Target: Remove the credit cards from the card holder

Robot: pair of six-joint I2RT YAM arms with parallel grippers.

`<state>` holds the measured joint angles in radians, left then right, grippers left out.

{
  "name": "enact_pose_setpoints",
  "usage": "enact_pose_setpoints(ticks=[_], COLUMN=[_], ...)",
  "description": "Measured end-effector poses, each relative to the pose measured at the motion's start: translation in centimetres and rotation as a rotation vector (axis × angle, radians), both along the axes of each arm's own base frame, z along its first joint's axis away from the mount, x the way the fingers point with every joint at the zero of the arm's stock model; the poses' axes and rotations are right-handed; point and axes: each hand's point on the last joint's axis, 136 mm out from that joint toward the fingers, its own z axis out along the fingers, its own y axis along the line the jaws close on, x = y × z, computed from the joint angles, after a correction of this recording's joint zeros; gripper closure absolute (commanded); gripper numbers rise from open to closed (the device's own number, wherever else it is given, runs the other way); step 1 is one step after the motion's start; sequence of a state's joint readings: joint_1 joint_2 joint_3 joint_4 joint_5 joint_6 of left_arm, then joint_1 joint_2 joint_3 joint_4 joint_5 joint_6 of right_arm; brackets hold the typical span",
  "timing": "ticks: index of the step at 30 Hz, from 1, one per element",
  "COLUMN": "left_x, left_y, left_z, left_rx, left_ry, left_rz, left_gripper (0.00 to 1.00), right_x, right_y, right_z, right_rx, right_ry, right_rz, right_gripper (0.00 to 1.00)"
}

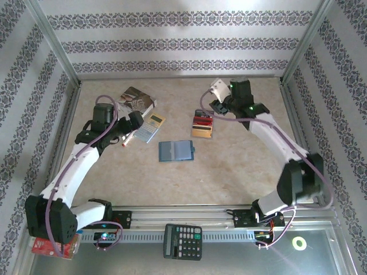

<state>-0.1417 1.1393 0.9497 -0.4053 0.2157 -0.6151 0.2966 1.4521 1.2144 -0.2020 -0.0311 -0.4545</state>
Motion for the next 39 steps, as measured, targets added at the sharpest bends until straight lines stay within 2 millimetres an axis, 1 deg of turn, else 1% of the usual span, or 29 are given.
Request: enact_pose_setpoints(ticks=[2,4,5,6,7,8,11,13,15,19,21,23,25,27,28,30,33,36,39], left_x=[0.0,0.0,0.0,0.0,0.1,0.1,-0.2,-0.7,-1.3,-2.8,-3.4,-3.7,-3.7,-3.6,-3.4,-2.8,-1.4,0.0,1.2], left_y=[0.7,1.7,2.1,2.6,3.3,3.8,5.8,7.1,8.3,10.7,11.5,12.1,12.6,12.8,12.8,12.4,11.1,10.0,9.4], left_z=[1.1,1.9,2.1,2.4,2.8,3.1,3.2,2.5,1.2,-1.5,-2.1,-2.3,-2.4,-3.0,-3.5,-4.5,-6.6,-8.1,-9.3], left_rx=[0.026,0.065,0.084,0.107,0.131,0.152,0.217,0.255,0.289,0.378,0.414,0.447,0.489,0.53,0.556,0.599,0.643,0.671,0.677], left_ry=[-0.039,-0.069,-0.08,-0.097,-0.121,-0.145,-0.204,-0.229,-0.24,-0.245,-0.259,-0.284,-0.319,-0.328,-0.327,-0.325,-0.316,-0.315,-0.323], left_rz=[0.026,0.064,0.081,0.102,0.129,0.152,0.237,0.298,0.356,0.461,0.492,0.518,0.536,0.53,0.514,0.465,0.348,0.251,0.182], left_gripper=[0.0,0.0,0.0,0.0,0.0,0.0,0.0,0.0,0.0,0.0,0.0,0.0,0.0,0.0,0.0,0.0,0.0,0.0,0.0], right_x=[-1.1,-2.3,-2.8,-3.6,-4.2,-4.8,-6.4,-7.3,-8.2,-10.3,-11.1,-11.6,-11.8,-11.9,-11.9,-11.7,-11.1,-9.9,-8.7], right_y=[-1.6,-3.3,-4.0,-4.7,-5.4,-6.0,-7.3,-8.3,-9.4,-12.2,-13.9,-15.6,-17.4,-18.6,-19.0,-19.2,-18.8,-17.9,-17.0], right_z=[1.8,2.9,3.1,3.1,2.9,2.6,0.5,-1.3,-3.2,-6.8,-8.0,-8.9,-9.7,-10.8,-11.8,-13.4,-14.7,-14.8,-14.6], right_rx=[0.093,0.194,0.24,0.289,0.331,0.366,0.444,0.478,0.483,0.441,0.418,0.409,0.407,0.396,0.381,0.347,0.322,0.334,0.35], right_ry=[-0.065,-0.113,-0.13,-0.145,-0.15,-0.158,-0.144,-0.131,-0.125,-0.146,-0.159,-0.168,-0.184,-0.183,-0.17,-0.139,-0.119,-0.132,-0.156], right_rz=[-0.106,-0.202,-0.239,-0.279,-0.316,-0.347,-0.435,-0.504,-0.566,-0.698,-0.767,-0.839,-0.909,-0.954,-0.97,-0.974,-0.942,-0.882,-0.817], right_gripper=[0.23,0.15,0.12,0.04,0.02,0.02,0.02,0.02,0.02,0.02,0.02,0.02,0.02,0.02,0.02,0.02,0.02,0.02,0.02])
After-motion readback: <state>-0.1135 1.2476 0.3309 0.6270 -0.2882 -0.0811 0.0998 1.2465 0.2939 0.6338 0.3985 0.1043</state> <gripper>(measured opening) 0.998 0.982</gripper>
